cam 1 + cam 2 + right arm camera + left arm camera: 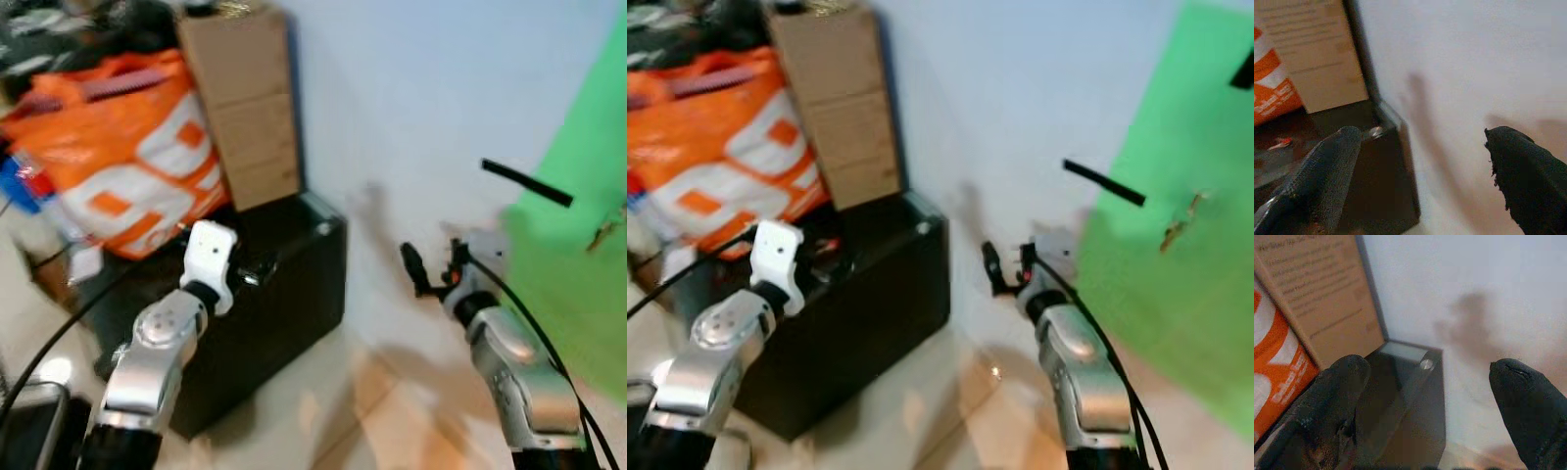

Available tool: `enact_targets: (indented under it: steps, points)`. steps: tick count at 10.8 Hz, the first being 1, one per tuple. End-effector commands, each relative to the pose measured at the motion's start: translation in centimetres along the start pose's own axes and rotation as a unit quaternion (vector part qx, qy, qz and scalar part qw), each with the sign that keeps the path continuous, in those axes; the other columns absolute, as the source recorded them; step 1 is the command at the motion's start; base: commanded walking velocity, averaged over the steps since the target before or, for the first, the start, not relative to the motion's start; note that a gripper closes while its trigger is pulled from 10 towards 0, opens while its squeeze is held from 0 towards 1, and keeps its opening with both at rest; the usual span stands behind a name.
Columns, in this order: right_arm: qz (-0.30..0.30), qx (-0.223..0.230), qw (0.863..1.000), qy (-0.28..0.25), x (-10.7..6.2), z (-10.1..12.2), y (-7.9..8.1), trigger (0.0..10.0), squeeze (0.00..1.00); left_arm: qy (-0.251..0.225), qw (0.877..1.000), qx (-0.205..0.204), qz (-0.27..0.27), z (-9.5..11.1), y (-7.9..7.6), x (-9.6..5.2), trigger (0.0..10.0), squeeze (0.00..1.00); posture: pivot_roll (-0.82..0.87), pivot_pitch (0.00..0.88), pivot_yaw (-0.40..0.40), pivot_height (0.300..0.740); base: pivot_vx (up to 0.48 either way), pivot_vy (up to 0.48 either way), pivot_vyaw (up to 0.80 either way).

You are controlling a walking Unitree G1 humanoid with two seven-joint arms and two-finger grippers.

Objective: Hang keys on a hook

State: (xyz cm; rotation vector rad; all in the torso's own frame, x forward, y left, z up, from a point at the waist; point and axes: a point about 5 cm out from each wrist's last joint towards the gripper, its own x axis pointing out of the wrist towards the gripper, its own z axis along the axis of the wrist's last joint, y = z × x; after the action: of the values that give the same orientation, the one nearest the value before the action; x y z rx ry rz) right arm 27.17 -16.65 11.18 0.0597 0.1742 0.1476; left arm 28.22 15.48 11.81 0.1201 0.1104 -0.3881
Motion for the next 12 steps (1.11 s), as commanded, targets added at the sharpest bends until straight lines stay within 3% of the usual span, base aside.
enact_targets:
  steps: [1, 6, 10, 12]
  points:
    - [-0.004, -0.009, 1.000, -0.003, 0.12, 0.46, -0.35, 10.0, 1.00, -0.005, 1.000, 0.003, -0.003, 0.28, -0.21, 0.14, 10.0, 0.00, -0.07, 0.000, 0.078, 0.740, 0.334, 0.000, 0.00]
    - [-0.003, -0.015, 1.000, -0.001, 0.30, 0.55, -0.37, 10.0, 1.00, -0.008, 1.000, -0.001, -0.002, 0.44, -0.25, 0.46, 10.0, 0.00, -0.06, 0.000, 0.069, 0.740, 0.335, 0.000, 0.00]
    - [-0.001, -0.020, 1.000, -0.005, 0.49, 0.62, -0.14, 10.0, 1.00, -0.004, 1.000, 0.001, -0.003, 0.37, -0.10, 0.27, 10.0, 0.00, -0.05, 0.000, 0.085, 0.740, 0.342, 0.000, 0.79]
    - [-0.009, -0.016, 1.000, -0.003, 0.39, 0.37, -0.35, 10.0, 1.00, -0.002, 1.000, 0.007, -0.006, 0.35, 0.03, 0.19, 10.0, 0.00, -0.04, 0.000, 0.082, 0.740, 0.343, 0.000, 0.00]
